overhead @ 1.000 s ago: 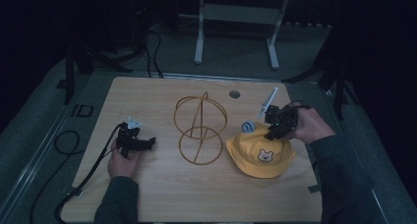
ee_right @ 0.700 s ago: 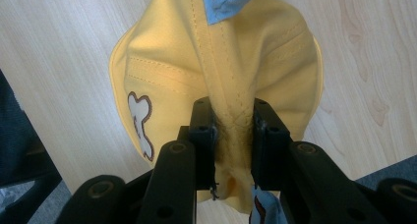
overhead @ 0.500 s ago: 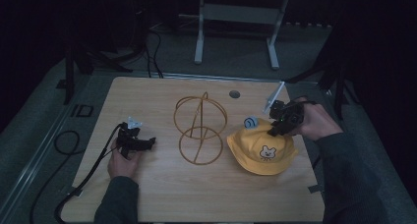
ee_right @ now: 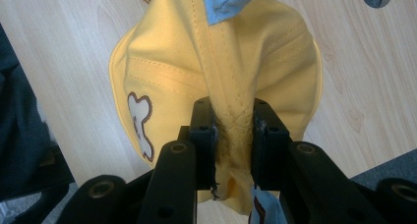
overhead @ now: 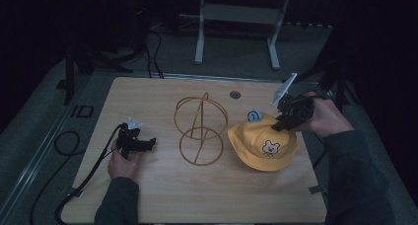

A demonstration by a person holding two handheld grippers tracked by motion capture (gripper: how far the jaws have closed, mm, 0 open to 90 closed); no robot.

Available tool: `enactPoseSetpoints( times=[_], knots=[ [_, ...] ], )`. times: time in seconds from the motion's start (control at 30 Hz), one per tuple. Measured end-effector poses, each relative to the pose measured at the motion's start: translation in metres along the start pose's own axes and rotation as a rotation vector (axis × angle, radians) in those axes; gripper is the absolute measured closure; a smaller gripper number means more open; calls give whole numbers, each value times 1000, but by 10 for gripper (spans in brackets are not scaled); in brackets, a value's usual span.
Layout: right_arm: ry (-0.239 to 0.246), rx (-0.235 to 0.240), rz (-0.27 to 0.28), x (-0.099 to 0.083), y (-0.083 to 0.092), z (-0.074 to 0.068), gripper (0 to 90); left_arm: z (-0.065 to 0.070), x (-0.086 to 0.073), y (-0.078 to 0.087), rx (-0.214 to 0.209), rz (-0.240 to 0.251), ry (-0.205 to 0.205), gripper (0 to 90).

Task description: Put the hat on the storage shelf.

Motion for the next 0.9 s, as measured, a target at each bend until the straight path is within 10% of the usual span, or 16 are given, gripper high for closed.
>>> enactPoseSetpoints(
  times=[0.9],
  knots=[
    [-17, -2, 100, 4, 25, 10, 748, 0, 0, 0, 0, 0, 0, 119]
  ],
)
Point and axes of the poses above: each handheld gripper's, and its own axes: y roughly backward along the jaws, x roughly out of its top, z roughly to its right, the point moved 7 cm from there along -y, roughly forward along the jaws, and after that the axes turned 4 degrees about -x, right-handed, at the moved point
